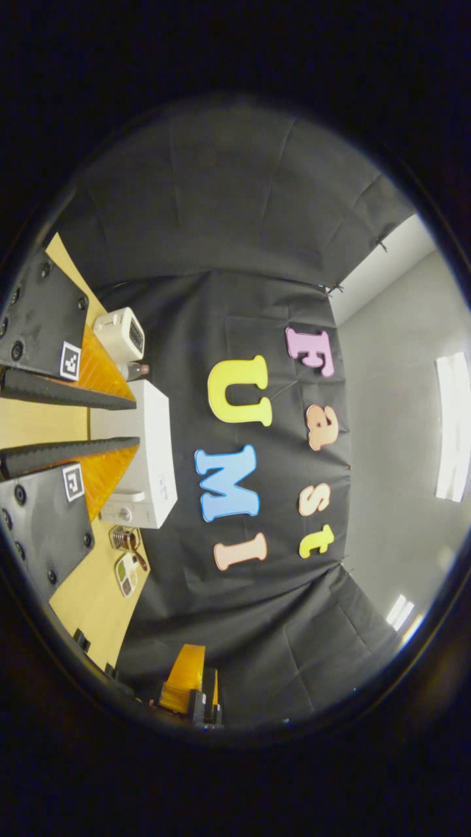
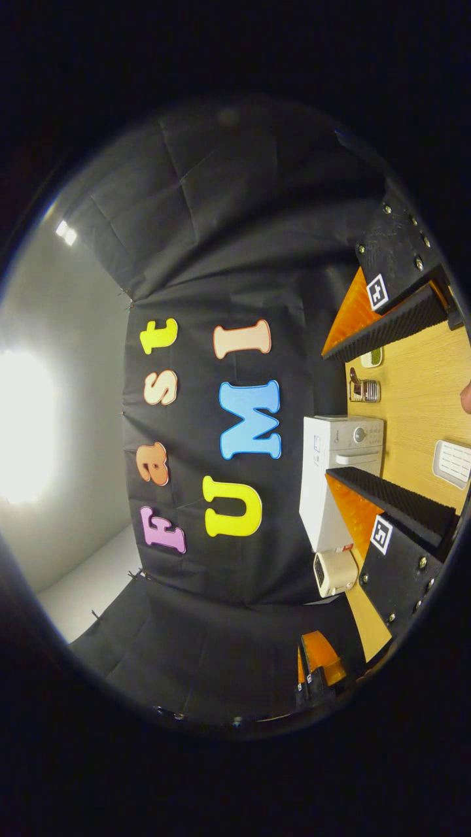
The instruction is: Open the microwave oven with the left hand, put the food in, and close the microwave oven.
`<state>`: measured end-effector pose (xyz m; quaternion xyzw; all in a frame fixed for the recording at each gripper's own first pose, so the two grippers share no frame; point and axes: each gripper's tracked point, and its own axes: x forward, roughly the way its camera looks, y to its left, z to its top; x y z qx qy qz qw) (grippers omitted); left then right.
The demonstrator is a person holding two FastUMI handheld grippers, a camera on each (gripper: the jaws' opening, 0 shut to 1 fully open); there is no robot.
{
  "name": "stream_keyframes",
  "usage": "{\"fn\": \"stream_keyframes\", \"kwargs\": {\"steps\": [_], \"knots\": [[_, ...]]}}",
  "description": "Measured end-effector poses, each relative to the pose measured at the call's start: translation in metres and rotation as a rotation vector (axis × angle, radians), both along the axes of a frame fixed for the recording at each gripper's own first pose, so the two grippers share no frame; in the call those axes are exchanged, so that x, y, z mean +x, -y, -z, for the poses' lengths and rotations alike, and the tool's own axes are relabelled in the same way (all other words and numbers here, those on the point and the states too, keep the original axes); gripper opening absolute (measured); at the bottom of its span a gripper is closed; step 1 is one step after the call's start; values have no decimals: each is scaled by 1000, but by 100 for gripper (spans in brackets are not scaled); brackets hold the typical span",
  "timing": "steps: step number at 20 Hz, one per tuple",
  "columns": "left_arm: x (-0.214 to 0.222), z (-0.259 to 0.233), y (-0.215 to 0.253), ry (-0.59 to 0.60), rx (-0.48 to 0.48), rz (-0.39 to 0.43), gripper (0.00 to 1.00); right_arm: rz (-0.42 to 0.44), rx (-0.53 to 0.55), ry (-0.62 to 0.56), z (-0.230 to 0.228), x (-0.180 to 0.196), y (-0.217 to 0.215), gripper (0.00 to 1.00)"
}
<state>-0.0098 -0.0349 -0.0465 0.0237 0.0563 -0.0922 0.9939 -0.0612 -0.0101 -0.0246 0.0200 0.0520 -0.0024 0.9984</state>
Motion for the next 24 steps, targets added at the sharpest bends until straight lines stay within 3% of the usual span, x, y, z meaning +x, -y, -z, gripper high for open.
{"fn": "stream_keyframes", "kwargs": {"steps": [8, 10, 11, 12, 24], "knots": [[-2, -5, -18, 14, -33, -22, 82, 7, -11, 18, -8, -7, -11, 97], [-4, -9, -21, 23, -38, -25, 89, 6, -8, 16, -7, -8, -14, 98], [-4, -9, -21, 28, -38, -27, 84, 5, -4, 18, -7, -9, -15, 98], [-3, -11, -23, 33, -35, -30, 91, 3, 0, 21, -9, -9, -17, 98], [8, -25, -50, 74, -4, -90, 92, -19, 28, 59, -20, 1, -27, 97]]}}
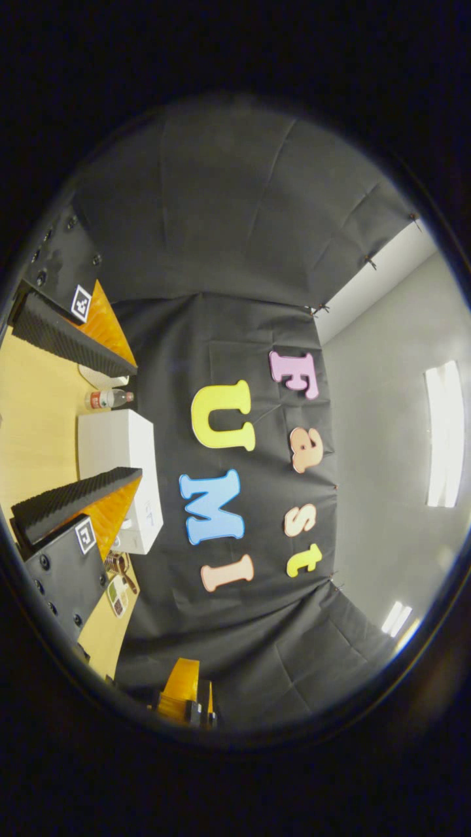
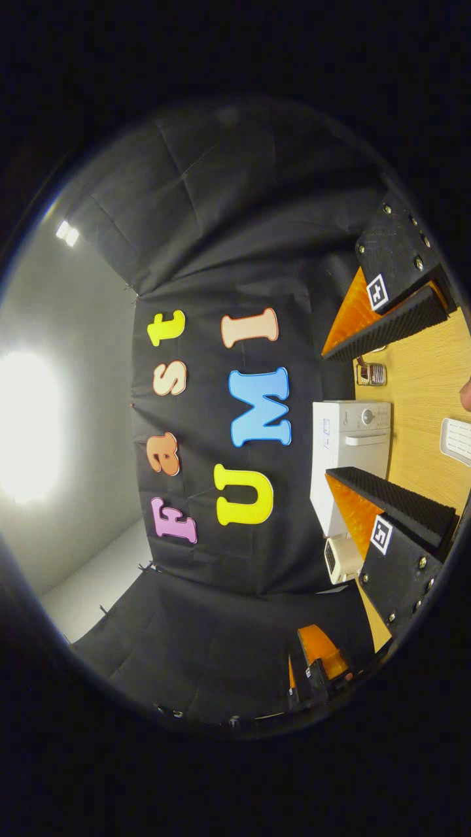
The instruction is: Open the microwave oven with the left hand, put the food in, and close the microwave oven.
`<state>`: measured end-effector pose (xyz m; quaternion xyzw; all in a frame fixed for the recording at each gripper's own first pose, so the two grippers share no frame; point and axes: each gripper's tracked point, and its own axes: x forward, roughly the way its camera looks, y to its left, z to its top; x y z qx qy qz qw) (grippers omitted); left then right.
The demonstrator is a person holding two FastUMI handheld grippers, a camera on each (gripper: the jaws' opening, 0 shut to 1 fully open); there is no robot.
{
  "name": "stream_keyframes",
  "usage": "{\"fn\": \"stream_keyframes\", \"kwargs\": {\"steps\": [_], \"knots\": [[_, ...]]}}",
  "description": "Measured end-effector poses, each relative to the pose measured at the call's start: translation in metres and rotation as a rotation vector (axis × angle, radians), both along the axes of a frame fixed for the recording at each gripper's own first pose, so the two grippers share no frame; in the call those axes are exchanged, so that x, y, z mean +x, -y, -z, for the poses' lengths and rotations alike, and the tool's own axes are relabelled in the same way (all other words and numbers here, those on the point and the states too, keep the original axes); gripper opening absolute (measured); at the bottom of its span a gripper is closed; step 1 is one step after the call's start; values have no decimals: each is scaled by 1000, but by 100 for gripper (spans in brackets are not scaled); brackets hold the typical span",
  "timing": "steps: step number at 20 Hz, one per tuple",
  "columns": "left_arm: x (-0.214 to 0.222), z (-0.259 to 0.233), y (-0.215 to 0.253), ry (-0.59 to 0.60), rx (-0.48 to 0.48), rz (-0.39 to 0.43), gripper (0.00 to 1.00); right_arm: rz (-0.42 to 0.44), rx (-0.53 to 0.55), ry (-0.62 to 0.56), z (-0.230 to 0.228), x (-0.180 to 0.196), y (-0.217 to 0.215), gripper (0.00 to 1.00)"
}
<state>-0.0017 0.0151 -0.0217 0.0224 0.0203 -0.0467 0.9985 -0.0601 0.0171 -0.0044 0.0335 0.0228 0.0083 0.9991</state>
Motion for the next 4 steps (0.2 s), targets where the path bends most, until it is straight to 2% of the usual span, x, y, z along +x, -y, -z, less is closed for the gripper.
{"fn": "stream_keyframes", "kwargs": {"steps": [4], "knots": [[0, 4, -1, -6, -6, -6, 93, 3, -12, 10, -3, 4, 3, 97]]}}
